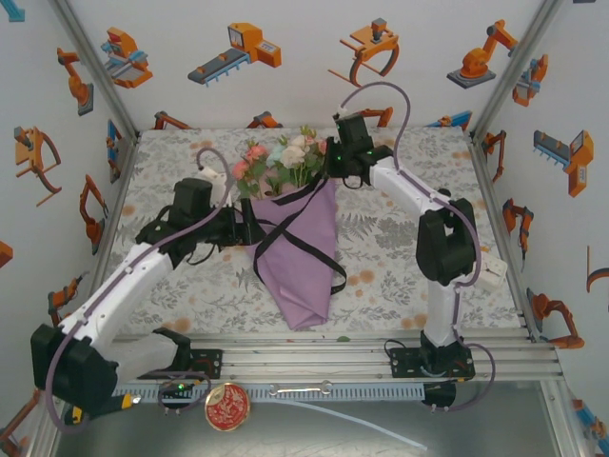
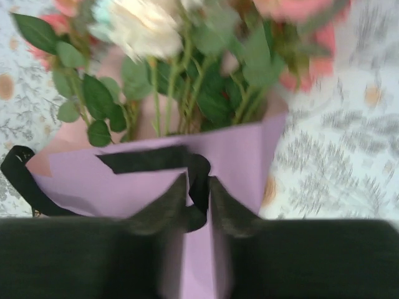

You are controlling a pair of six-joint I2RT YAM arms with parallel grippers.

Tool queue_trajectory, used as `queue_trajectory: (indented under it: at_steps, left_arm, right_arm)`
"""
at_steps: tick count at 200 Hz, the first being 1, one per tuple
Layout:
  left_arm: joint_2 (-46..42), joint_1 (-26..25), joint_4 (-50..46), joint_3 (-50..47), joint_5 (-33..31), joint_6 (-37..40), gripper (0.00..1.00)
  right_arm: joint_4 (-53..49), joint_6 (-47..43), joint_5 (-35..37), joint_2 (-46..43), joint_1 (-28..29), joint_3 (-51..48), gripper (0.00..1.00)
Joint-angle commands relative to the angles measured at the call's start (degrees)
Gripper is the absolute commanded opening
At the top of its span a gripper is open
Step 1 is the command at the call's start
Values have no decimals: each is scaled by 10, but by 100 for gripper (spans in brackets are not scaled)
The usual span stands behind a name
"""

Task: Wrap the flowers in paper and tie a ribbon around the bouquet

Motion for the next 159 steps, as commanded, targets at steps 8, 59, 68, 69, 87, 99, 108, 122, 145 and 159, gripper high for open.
queue_trajectory:
  at_steps: [8,59,68,69,87,99,108,122,145,159]
  left_arm:
    - [78,-23,16,67,12,123,71]
    - [244,-90,56,142,47,338,70]
    - [270,-99,52,154,45,378,71]
    - [271,-100,53,156,44,382,71]
    - [311,-105,40,180,48,426,71]
    - [325,-104,30,193,42,437,71]
    - [325,-102,34,191,42,440,71]
    - [312,-98,54,176,45,433,71]
    - [262,-82,89,133,52,391,71]
    - [215,-63,127,91,49,334,71]
  right_arm:
    - [-36,25,-21,-58,12,-51,41]
    - [-23,-112,-53,-87,-12,-66,49]
    - [-34,-150,-74,-66,-15,-44,50]
    - [-35,-154,-76,-64,-15,-41,50]
    - [-68,-217,-117,-21,-15,8,52]
    - [-98,-243,-150,12,-15,48,53]
    - [-114,-249,-170,36,-15,77,53]
    - [-128,-254,-218,71,-13,116,52]
    - [-141,-276,-245,118,6,169,52]
    - [-148,-309,-232,138,21,190,52]
